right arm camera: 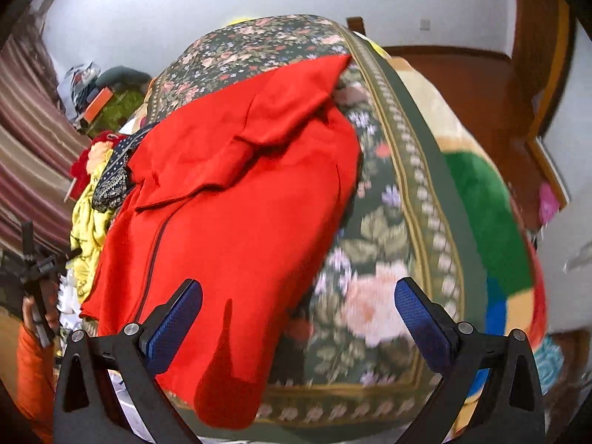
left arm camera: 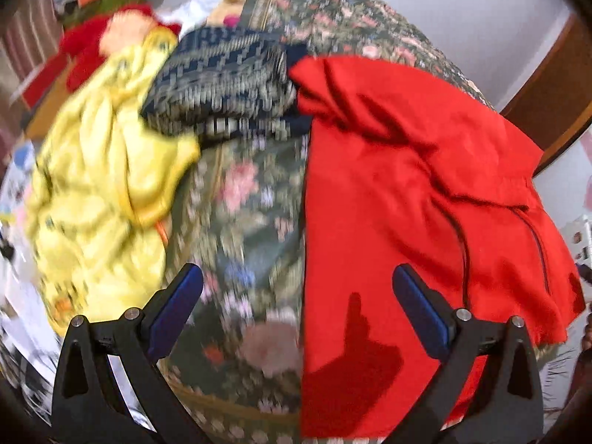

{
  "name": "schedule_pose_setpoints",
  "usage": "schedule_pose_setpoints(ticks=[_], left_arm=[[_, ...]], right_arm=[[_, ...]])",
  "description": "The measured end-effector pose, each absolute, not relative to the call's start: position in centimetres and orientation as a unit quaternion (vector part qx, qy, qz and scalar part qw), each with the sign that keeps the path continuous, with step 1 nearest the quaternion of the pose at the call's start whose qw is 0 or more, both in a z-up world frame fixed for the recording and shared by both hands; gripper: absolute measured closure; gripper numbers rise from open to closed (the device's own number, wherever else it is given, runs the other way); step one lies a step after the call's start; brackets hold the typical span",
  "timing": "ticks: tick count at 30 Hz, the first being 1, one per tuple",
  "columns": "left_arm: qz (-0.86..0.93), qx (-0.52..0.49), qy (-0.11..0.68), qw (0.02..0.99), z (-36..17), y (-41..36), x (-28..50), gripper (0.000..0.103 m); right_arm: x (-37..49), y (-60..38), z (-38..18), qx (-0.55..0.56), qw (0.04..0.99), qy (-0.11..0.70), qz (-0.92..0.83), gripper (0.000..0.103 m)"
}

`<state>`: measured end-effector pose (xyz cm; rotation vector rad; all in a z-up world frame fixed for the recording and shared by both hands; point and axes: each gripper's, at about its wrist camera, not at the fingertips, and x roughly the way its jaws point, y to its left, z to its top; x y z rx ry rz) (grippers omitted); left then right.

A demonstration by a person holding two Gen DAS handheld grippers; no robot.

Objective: Fold large clothes

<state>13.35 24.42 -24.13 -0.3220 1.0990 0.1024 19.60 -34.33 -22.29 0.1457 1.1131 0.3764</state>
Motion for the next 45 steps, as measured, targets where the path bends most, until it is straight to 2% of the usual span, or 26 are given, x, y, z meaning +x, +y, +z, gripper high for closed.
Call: schedule_pose_setpoints(ticks=[3,6,8,11,12,14,15,17,18,20,22,29,41,45], left_arm=[[0.016,-0.189,0.536,0.823,-26.0,23.8,11.7,0.000],[-0.014,-0.215,0.546,0.810,-27.5,22.9,10.6,0.000],[-0.027,-0.227,0.552,0.802,-28.5,22.4,10.1,0.009],[-0.027,-0.240,0.553,0.797,-29.2,21.7,9.6,0.013],[-0.031,-0.243,0.550,0.799,-29.1,21.6,9.5,0.016],[-0.039,-0.254,0.545,0.798,-28.8,21.3,9.2,0.032],[-0.043,-0.256,0.543,0.799,-28.6,21.1,9.1,0.036],[-0.051,-0.253,0.541,0.800,-28.3,20.6,9.0,0.054],[-0.055,-0.252,0.540,0.802,-28.1,20.2,9.0,0.060],[-0.058,-0.249,0.539,0.802,-27.8,20.0,9.4,0.086],[-0.046,-0.232,0.541,0.807,-27.5,19.6,10.0,0.094],[-0.004,-0.150,0.496,0.855,-23.3,18.6,11.9,0.096],[-0.002,-0.129,0.366,0.922,-12.2,19.2,18.7,0.097],[0.018,-0.130,0.358,0.925,-11.9,20.0,23.1,0.097]], right_arm=[[18.4,-34.7,-22.8,0.092,0.824,0.526,0.188,0.000],[17.3,-34.6,-22.9,0.108,0.821,0.524,0.201,0.007],[16.8,-34.2,-23.3,0.115,0.811,0.531,0.215,0.021],[16.5,-33.2,-23.8,0.110,0.801,0.542,0.230,0.040],[16.5,-32.8,-24.1,0.109,0.797,0.546,0.236,0.043],[16.5,-32.0,-24.4,0.100,0.801,0.542,0.234,0.046],[16.5,-31.8,-24.4,0.095,0.803,0.539,0.235,0.049],[16.6,-31.4,-24.3,0.096,0.804,0.535,0.242,0.068],[16.7,-31.3,-24.3,0.099,0.803,0.533,0.246,0.072],[16.9,-30.9,-24.3,0.096,0.804,0.530,0.251,0.083],[17.0,-30.5,-24.0,0.088,0.808,0.524,0.255,0.090],[18.3,-29.7,-20.5,0.066,0.841,0.469,0.263,0.096],[26.3,-27.4,-12.8,0.038,0.891,0.371,0.259,0.096],[31.3,-26.3,-12.5,0.042,0.896,0.368,0.244,0.096]])
